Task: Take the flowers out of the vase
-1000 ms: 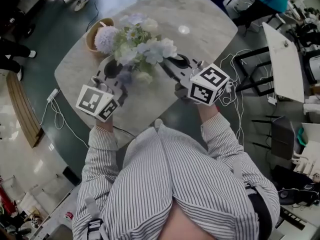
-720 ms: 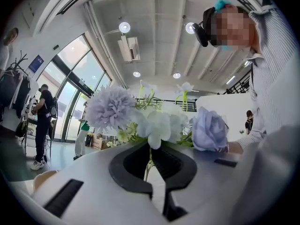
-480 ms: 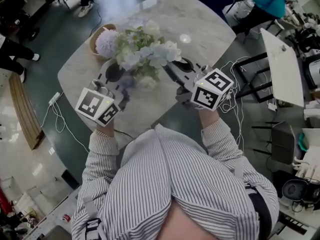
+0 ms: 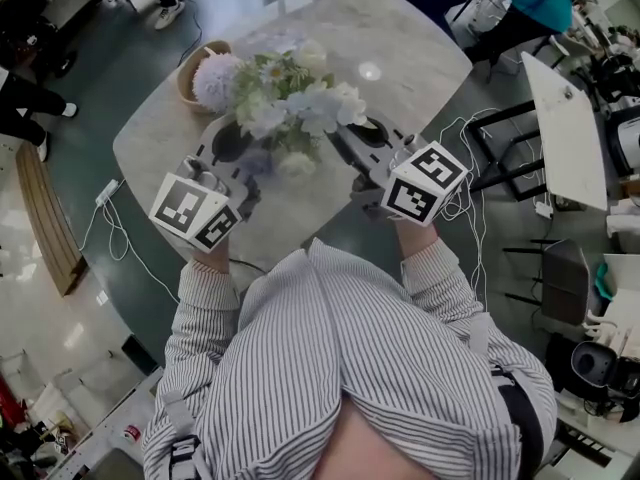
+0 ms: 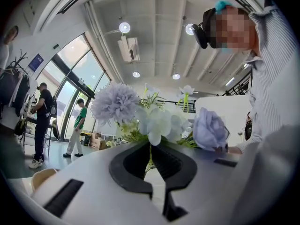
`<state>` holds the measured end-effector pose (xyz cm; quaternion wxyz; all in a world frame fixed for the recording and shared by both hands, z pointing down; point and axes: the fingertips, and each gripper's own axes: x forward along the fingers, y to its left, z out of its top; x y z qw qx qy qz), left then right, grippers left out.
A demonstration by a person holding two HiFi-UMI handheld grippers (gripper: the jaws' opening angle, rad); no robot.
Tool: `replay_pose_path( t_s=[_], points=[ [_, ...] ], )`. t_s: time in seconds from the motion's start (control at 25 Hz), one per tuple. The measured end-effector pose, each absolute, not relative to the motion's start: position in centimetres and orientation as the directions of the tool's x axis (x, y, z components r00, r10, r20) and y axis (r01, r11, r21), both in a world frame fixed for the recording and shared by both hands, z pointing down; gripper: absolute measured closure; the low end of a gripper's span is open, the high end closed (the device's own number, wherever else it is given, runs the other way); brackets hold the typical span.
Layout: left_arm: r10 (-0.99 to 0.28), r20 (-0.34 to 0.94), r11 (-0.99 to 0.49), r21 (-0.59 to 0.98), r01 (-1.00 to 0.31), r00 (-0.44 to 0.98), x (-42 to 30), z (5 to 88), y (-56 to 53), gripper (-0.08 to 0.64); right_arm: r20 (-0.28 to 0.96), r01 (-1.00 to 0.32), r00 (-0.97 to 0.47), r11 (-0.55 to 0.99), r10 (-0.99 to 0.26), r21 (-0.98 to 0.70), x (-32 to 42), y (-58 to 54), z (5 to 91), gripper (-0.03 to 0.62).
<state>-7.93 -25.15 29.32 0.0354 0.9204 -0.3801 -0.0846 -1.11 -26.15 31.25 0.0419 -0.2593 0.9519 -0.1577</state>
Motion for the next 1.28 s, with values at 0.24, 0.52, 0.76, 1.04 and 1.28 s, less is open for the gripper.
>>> replay_pose_path(
  t_s=[0.24, 0.52, 0.76, 1.04, 1.28],
  points=[
    [-0.699, -0.131, -0.715, 0.153, -0.682, 0.703, -7.7, 29.4, -25.1, 0.538, 0.002, -0.484, -0.859, 0.812, -0.511, -0.325, -1.1, -26.2, 31.4, 0.566],
    [-0.7, -0.133, -0.714, 0.158, -0.682, 0.702, -7.7, 29.5, -25.1, 0.538, 0.011, -0.492, -0.857, 0.811, -0.515, -0.316, -1.1, -26.3, 31.4, 0.566],
    [-0.699, -0.134, -0.715, 0.16, -0.681, 0.703, -7.8, 29.5, -25.1, 0.538, 0.025, -0.497, -0.856, 0.811, -0.516, -0.31, -1.3, -26.2, 31.7, 0.568],
    [-0.697, -0.127, -0.717, 0.171, -0.676, 0.706, -7.7, 30.0, -25.3, 0.538, 0.044, -0.5, -0.855, 0.802, -0.516, -0.327, -1.3, -26.3, 32.5, 0.568],
    [-0.695, -0.121, -0.718, 0.172, -0.674, 0.709, -7.6, 30.3, -25.3, 0.538, 0.063, -0.509, -0.852, 0.794, -0.52, -0.334, -1.4, -26.4, 33.0, 0.568]
  ],
)
